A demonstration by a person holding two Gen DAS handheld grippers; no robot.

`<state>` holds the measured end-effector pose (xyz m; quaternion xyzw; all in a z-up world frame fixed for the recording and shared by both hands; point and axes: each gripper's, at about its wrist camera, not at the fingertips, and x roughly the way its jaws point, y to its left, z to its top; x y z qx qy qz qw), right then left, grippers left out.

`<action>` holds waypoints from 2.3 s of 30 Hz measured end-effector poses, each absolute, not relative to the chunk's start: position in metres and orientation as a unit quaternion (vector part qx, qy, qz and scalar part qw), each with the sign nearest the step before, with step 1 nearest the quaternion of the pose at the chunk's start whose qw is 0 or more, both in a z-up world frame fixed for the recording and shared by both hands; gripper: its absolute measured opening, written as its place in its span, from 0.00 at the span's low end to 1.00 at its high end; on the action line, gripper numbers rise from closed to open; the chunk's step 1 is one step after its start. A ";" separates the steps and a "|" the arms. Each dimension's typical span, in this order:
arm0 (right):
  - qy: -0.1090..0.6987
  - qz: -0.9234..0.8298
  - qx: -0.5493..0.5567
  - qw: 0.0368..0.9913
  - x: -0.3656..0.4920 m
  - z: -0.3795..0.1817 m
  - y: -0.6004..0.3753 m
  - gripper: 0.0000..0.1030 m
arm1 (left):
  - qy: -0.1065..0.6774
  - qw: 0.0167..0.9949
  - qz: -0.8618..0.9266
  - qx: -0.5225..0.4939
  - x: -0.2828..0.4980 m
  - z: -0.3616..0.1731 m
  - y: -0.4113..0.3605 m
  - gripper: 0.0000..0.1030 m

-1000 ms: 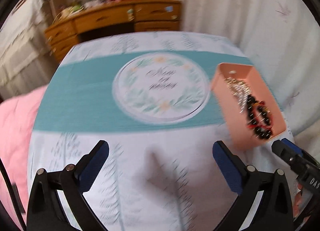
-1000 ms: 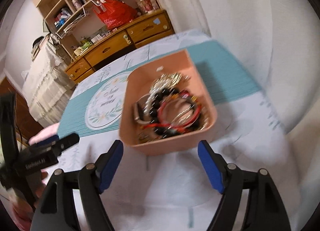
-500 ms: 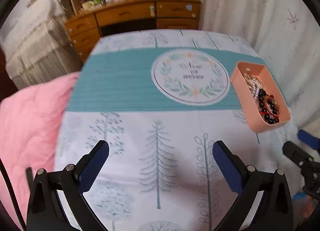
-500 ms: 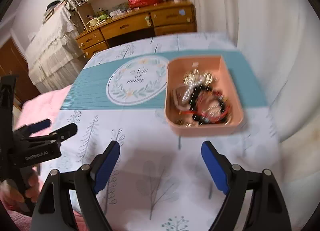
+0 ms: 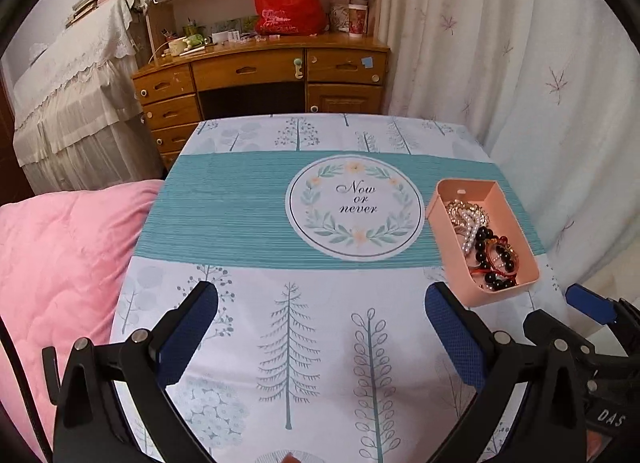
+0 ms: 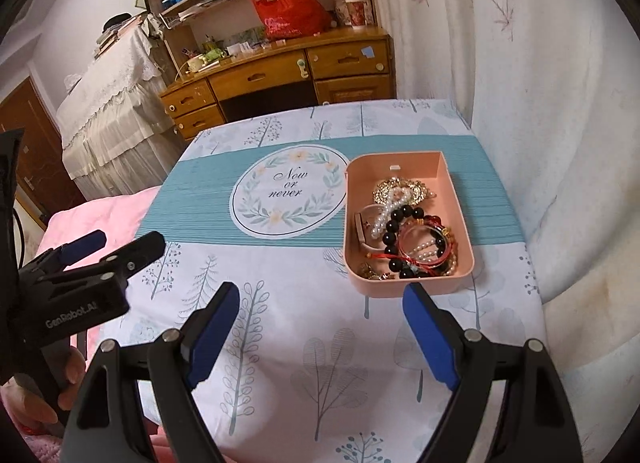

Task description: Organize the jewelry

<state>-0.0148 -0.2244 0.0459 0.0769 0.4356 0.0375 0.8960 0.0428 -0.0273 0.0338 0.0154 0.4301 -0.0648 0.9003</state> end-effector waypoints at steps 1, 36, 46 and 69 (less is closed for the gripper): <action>0.435 0.036 0.075 0.897 -0.016 0.046 -0.223 0.82 | 0.433 0.899 -0.066 0.016 0.042 0.032 -0.029 0.99; 0.427 0.051 0.075 0.900 -0.049 0.044 -0.218 0.98 | 0.446 0.892 -0.070 0.015 0.003 0.025 -0.032 0.99; 0.424 0.055 0.066 0.902 -0.051 0.047 -0.212 0.98 | 0.444 0.893 -0.067 0.018 -0.001 0.028 -0.032 0.99; 0.430 0.050 0.064 0.899 -0.048 0.045 -0.212 0.98 | 0.446 0.892 -0.065 0.013 0.002 0.024 -0.027 0.99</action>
